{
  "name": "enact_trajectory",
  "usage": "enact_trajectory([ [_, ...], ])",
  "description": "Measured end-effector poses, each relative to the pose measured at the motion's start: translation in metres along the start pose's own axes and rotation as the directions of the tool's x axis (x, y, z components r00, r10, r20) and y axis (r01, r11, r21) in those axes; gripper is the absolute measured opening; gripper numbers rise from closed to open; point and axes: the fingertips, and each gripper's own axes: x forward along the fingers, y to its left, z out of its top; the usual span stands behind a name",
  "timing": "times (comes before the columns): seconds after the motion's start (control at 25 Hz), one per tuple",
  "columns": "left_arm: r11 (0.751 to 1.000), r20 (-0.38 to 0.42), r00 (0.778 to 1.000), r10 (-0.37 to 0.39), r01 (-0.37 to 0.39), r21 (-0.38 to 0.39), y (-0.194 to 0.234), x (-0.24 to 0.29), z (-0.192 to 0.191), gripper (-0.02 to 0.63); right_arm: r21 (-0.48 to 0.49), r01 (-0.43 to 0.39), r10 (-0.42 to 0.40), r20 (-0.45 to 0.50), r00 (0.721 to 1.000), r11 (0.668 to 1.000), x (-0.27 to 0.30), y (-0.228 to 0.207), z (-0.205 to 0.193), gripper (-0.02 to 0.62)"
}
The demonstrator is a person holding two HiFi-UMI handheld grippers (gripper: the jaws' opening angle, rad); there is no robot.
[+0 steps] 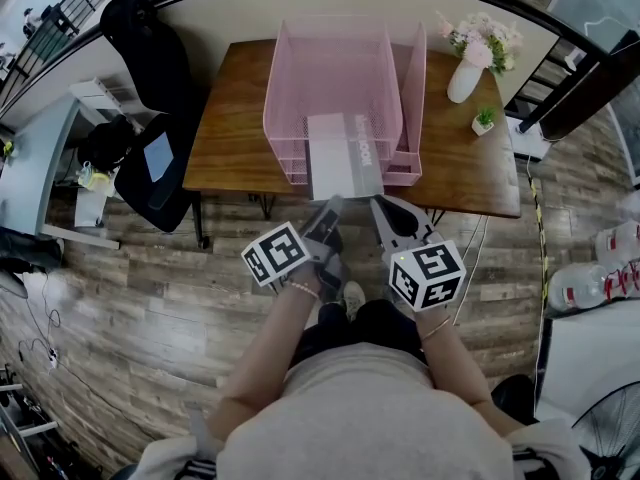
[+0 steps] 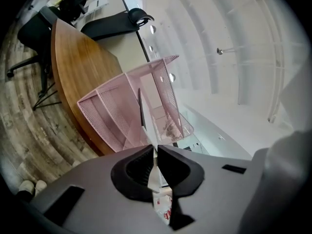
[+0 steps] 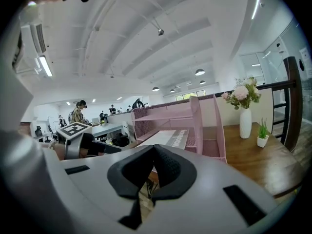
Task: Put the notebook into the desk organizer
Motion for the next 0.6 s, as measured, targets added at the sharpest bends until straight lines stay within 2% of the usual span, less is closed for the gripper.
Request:
enact_trajectory([
  [0.28, 0.999, 0.002, 0.999, 0.036, -0.036, 0.026, 0.005, 0.012, 0.008, 0.023, 0.008, -0.014, 0.014, -0.009, 1.000, 1.000, 0.011, -0.004, 0.000, 0.012],
  [0.6, 0.999, 0.081, 0.995, 0.053, -0.053, 0.005, 0.011, 0.025, 0.025, 0.021, 0.010, -0.021, 0.021, -0.003, 1.000, 1.000, 0.023, -0.015, 0.006, 0.012],
])
